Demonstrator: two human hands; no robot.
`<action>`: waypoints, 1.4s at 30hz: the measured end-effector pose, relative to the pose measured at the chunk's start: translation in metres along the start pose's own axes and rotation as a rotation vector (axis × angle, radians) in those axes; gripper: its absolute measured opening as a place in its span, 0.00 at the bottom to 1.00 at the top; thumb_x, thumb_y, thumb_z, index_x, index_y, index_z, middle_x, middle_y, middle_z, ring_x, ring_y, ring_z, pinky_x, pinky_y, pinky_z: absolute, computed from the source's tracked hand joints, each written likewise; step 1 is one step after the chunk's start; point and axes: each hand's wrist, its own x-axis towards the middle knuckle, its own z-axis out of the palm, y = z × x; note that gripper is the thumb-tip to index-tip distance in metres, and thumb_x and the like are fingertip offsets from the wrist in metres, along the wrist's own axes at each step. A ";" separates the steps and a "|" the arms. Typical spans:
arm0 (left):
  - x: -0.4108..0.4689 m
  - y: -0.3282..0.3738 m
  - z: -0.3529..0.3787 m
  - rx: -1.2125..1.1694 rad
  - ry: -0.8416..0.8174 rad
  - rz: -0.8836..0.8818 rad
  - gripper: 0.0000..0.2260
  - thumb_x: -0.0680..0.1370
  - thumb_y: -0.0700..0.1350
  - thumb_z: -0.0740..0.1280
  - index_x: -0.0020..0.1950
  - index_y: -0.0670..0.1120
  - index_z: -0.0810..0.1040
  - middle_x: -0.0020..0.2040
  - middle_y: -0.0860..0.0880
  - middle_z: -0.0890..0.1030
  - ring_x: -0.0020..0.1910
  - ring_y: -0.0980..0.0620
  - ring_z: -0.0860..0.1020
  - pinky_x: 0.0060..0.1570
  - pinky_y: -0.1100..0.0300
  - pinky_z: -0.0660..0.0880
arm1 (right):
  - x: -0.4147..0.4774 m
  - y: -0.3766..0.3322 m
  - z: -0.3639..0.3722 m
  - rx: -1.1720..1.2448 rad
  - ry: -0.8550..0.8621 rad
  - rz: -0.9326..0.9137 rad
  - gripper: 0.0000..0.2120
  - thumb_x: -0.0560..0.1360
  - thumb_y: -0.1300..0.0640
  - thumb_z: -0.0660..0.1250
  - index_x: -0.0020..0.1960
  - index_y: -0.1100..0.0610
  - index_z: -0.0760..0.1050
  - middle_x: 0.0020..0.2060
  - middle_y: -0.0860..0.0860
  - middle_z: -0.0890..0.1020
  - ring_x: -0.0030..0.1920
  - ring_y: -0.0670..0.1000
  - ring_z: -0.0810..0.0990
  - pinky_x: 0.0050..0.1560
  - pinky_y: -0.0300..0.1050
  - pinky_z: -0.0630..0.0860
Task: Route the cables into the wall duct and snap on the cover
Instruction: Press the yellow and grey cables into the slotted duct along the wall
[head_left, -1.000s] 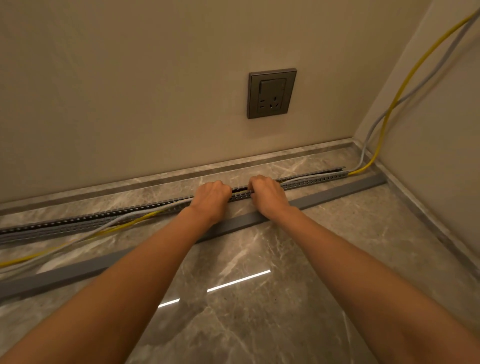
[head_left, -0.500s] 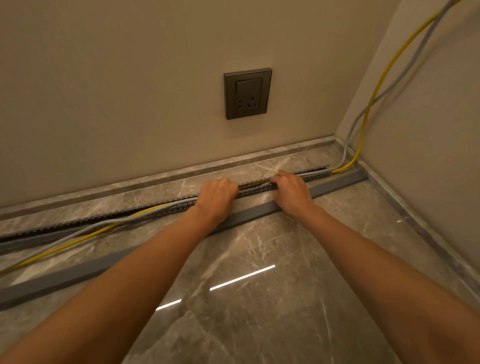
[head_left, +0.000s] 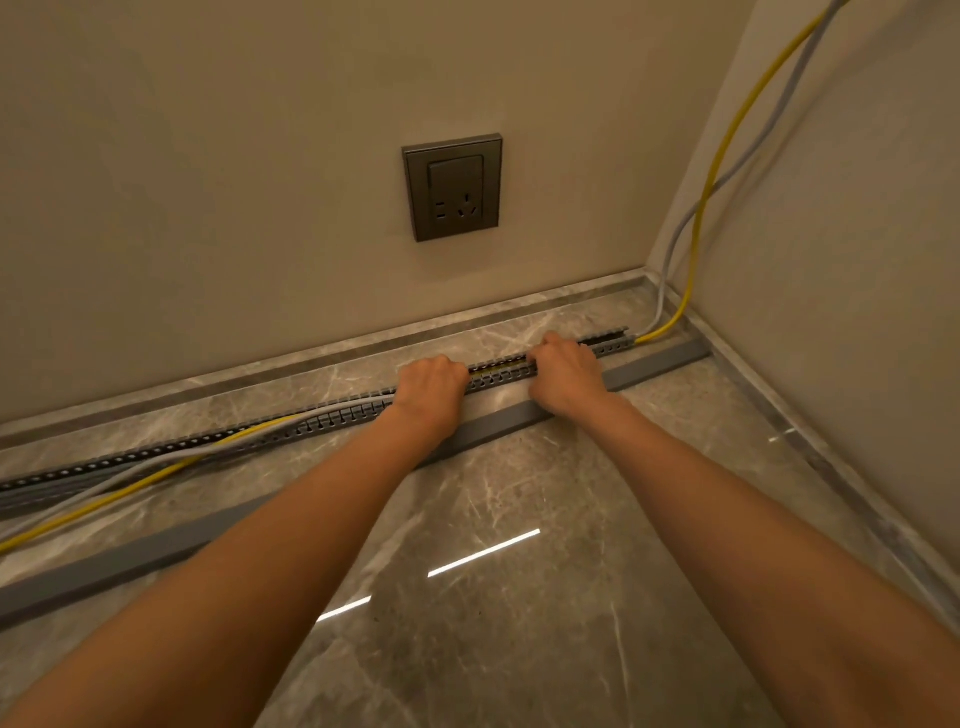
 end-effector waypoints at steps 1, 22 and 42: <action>0.000 0.002 0.001 0.006 0.001 -0.003 0.13 0.79 0.37 0.60 0.63 0.40 0.73 0.62 0.40 0.76 0.60 0.41 0.76 0.58 0.51 0.73 | 0.001 0.001 -0.001 -0.001 -0.021 -0.009 0.17 0.74 0.62 0.62 0.62 0.61 0.75 0.61 0.57 0.74 0.62 0.59 0.73 0.67 0.55 0.66; -0.038 -0.065 0.023 -0.287 0.082 -0.202 0.11 0.76 0.33 0.60 0.58 0.36 0.73 0.61 0.37 0.72 0.59 0.37 0.73 0.56 0.46 0.72 | -0.010 -0.064 0.001 0.182 0.067 -0.199 0.15 0.76 0.68 0.60 0.61 0.64 0.75 0.62 0.60 0.75 0.62 0.60 0.74 0.62 0.52 0.72; -0.079 -0.174 0.040 -0.196 0.070 0.026 0.10 0.76 0.37 0.62 0.56 0.42 0.74 0.58 0.41 0.78 0.55 0.39 0.76 0.51 0.48 0.73 | -0.018 -0.184 0.034 0.166 0.082 -0.182 0.10 0.76 0.66 0.64 0.55 0.59 0.79 0.57 0.57 0.78 0.59 0.57 0.75 0.57 0.50 0.74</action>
